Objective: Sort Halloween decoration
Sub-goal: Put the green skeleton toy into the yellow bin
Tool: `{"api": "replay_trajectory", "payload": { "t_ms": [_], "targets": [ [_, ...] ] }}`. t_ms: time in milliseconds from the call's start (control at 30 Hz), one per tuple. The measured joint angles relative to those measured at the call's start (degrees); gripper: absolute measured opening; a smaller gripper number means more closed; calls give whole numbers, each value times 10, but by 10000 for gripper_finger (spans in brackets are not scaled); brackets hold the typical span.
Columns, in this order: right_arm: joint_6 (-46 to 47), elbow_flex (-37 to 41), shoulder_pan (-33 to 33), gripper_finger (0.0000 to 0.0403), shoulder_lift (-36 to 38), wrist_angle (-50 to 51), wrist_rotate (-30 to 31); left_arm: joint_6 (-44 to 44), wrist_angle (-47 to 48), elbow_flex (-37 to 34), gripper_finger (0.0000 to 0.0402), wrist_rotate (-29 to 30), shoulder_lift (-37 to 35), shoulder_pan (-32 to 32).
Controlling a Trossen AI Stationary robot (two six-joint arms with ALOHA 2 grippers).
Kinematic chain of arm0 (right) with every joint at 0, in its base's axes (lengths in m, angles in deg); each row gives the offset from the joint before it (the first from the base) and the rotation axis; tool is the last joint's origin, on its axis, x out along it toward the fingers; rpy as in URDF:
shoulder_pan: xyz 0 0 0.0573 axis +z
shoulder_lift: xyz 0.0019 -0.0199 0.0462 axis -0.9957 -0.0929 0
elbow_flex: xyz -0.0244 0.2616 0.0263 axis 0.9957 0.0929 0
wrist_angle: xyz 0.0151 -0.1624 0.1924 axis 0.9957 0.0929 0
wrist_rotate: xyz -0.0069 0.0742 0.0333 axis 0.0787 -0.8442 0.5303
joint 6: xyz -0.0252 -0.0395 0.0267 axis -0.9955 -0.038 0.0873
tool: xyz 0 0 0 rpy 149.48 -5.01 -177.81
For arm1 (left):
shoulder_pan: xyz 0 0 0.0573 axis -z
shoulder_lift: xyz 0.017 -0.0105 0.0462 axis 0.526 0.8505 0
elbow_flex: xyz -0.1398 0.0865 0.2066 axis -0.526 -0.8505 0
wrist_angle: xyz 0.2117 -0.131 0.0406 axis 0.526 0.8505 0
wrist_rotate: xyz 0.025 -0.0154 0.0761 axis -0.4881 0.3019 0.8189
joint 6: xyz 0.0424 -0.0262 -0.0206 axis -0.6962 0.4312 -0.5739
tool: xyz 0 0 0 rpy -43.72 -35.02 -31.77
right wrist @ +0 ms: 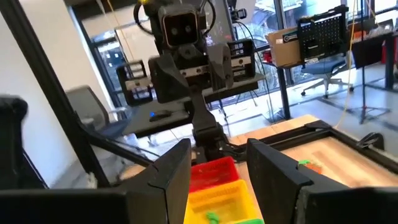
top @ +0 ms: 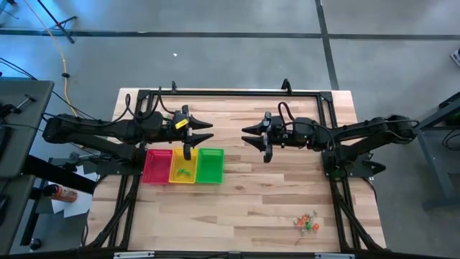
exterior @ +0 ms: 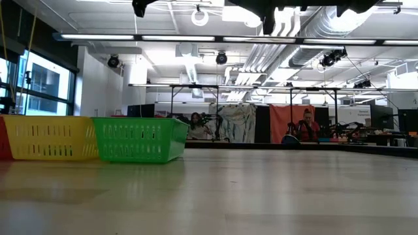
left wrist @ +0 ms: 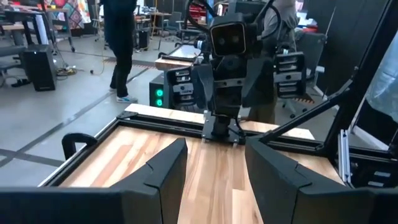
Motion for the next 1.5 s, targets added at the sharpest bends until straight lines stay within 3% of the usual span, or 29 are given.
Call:
{"api": "replay_trajectory", "payload": {
  "t_ms": [133, 433, 533, 600, 733, 800, 900, 1100, 1267, 1400, 1500],
  "targets": [
    [58, 0, 0, 149, 0, -8, 3, 0, 0, 0, 152, 0, 0, 0],
    [56, 0, 0, 149, 0, 13, 6, 0, 0, 0, 152, 0, 0, 0],
    [83, -5, 0, 149, 0, 36, -34, 0, 1, 0, 152, 0, 0, 0],
    [120, -27, 5, 149, 0, 119, -80, 0, 2, 0, 152, 0, 0, -1],
    [194, -88, 42, 149, -5, 390, -132, 1, 7, 0, 152, 0, 0, -1],
    [256, -100, 72, 149, -5, 496, -140, 1, 10, 0, 152, 0, 0, -1],
    [375, -96, 132, 149, -4, 561, -148, 1, 21, 0, 152, 1, 0, -1],
    [618, -62, 291, 149, -9, 568, -161, 1, 41, 0, 152, 2, 0, -1],
    [843, -44, 420, 149, -9, 567, -108, 1, 40, 0, 152, 2, 0, -1],
    [999, -38, 492, 149, -24, 571, -100, 1, 40, 0, 152, 2, 0, -1],
    [1058, -38, 522, 149, -55, 573, -112, 6, 40, 0, 152, 2, 0, -1]
  ]
}}
